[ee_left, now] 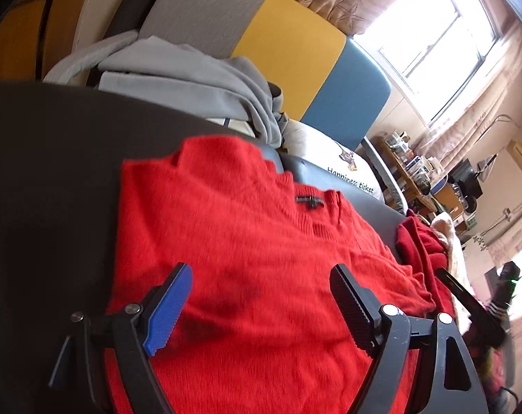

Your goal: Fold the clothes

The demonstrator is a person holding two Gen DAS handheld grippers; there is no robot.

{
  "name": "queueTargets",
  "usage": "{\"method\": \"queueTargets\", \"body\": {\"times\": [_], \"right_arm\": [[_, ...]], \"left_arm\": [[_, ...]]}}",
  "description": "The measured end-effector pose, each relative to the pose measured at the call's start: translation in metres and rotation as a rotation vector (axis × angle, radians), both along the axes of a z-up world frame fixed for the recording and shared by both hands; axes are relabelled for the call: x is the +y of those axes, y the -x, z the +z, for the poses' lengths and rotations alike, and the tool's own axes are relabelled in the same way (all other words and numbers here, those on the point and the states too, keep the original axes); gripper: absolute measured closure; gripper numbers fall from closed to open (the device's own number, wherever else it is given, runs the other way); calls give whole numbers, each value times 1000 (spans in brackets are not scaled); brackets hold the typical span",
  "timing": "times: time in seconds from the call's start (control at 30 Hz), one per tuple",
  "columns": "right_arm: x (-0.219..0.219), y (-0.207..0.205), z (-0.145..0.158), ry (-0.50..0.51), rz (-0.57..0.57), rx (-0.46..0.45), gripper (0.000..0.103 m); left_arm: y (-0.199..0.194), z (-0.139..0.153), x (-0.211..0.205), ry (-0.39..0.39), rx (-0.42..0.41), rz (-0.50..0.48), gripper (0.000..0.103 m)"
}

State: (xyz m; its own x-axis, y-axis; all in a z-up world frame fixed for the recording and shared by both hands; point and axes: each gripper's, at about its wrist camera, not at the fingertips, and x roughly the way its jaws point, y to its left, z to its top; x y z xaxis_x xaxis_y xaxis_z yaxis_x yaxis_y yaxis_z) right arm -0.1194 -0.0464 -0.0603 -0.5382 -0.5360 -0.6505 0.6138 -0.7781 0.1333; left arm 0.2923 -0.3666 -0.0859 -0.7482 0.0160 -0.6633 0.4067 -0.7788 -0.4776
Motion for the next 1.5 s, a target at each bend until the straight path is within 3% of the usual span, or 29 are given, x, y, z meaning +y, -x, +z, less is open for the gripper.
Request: {"method": "queueTargets", "body": {"times": [0.1, 0.2, 0.27, 0.37, 0.43, 0.57, 0.67, 0.77, 0.9, 1.07, 1.27, 1.5], "right_arm": [[-41, -18, -15, -44, 146, -42, 80], [-62, -20, -44, -157, 152, -55, 80], [-55, -11, -63, -117, 121, -95, 81], [-42, -8, -65, -36, 120, -118, 82], [-41, -11, -65, -45, 125, -108, 82], [-38, -10, -65, -44, 131, -115, 80], [-46, 1, -53, -30, 177, -130, 80], [-66, 20, -35, 4, 245, -126, 80], [-97, 60, -22, 12, 310, -145, 79], [-143, 111, -36, -106, 385, -224, 77], [-179, 130, -57, -261, 490, -222, 72], [-183, 139, -64, -250, 583, -248, 61]], "left_arm": [[11, -3, -5, 71, -40, 20, 21], [2, -24, -19, 55, -96, 66, 21], [-12, -34, -19, 93, -96, 76, 22], [-24, -39, -4, 182, -114, 45, 22], [-29, -39, -2, 176, -113, 48, 22], [-31, -28, -17, 73, -94, 77, 22], [-24, -3, -26, 121, -58, 71, 20], [-2, 16, -32, 192, -36, 19, 15], [51, 23, -34, 274, -71, -105, 14], [120, 8, -39, 355, -175, -245, 14], [167, -11, -57, 324, -202, -335, 14], [207, -30, -57, 288, -260, -423, 14]]}}
